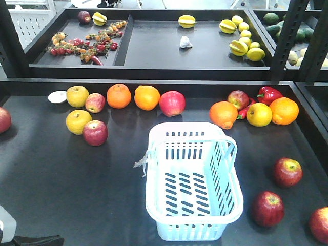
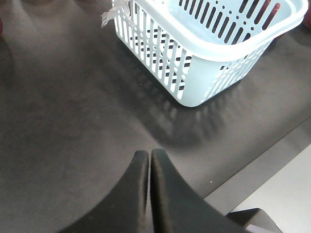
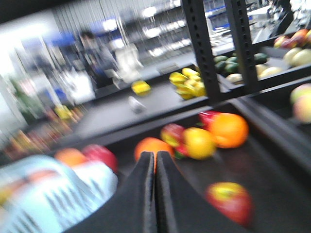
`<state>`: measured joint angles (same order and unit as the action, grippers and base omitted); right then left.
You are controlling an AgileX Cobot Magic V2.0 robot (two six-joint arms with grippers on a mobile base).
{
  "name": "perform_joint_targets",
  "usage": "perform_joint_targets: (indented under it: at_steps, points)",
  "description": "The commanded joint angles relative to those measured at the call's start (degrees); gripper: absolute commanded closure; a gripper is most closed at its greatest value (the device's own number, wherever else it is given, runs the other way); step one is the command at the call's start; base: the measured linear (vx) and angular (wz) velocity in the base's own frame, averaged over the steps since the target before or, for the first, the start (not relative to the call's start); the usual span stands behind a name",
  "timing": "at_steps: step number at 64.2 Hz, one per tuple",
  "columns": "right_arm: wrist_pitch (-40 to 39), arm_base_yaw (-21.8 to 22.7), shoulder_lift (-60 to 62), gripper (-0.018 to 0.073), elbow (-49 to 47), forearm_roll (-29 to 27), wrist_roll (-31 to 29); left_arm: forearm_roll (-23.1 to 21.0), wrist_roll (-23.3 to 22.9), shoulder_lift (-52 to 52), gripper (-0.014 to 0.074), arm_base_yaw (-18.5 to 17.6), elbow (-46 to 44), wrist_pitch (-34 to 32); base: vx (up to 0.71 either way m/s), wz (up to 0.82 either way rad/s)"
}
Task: Pick three apples into basket with both arms
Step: 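Move the right gripper down over a red apple and grasp it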
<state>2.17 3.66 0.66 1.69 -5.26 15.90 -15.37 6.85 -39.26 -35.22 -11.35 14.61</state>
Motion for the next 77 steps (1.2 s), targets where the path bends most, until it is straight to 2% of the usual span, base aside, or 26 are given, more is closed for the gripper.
perform_joint_targets:
  at_steps: [1, 17, 28, 32, 38, 50, 56, 64, 72, 77]
  points:
    - [-8.3, 0.3, 0.4, 0.0563, 0.5, -7.4, 5.6, -0.9, -0.7, 0.1, 0.0604, -0.2, -1.5, -3.8, 0.0, 0.0]
    - [-16.9, 0.3, 0.4, 0.0563, 0.5, -22.2, 9.2, -0.9, -0.7, 0.1, 0.0604, -0.2, -1.5, -3.8, 0.0, 0.0]
    - [-16.1, 0.3, 0.4, 0.0563, -1.1, -21.0, 9.2, -0.9, -0.7, 0.1, 0.0604, -0.2, -1.5, -3.8, 0.0, 0.0]
    - [-12.6, 0.3, 0.4, 0.0563, -3.9, -19.3, 8.7, -0.9, -0.7, 0.1, 0.0604, -0.2, -1.5, -3.8, 0.0, 0.0]
    - [-5.1, 0.3, 0.0, 0.0563, -10.3, -13.9, 5.0, -0.9, -0.7, 0.1, 0.0604, -0.2, -1.5, -3.8, 0.0, 0.0]
    - [14.9, 0.3, -7.6, 0.0563, -27.6, -2.1, -1.9, -0.9, -0.8, 0.1, 0.0604, -0.2, -1.5, -3.8, 0.0, 0.0]
    - [17.6, 0.3, -10.5, 0.0563, -33.9, 2.7, -6.6, -0.9, -0.8, 0.1, 0.0604, -0.2, -1.5, -3.8, 0.0, 0.0]
    - [20.8, 0.3, -13.2, 0.0563, -39.2, 4.0, -8.7, -1.1, -0.8, 0.1, 0.0604, -0.2, -1.5, -3.8, 0.0, 0.0]
    - [36.5, 0.3, -19.8, 0.0554, -45.5, 6.9, -8.7, -1.8, -0.8, 0.1, 0.0604, -0.2, -1.5, -3.8, 0.0, 0.0]
    - [41.7, 0.3, -24.7, 0.0518, -48.9, 10.2, -8.7, -2.5, -0.8, 0.1, 0.0604, -0.2, -1.5, -3.8, 0.0, 0.0]
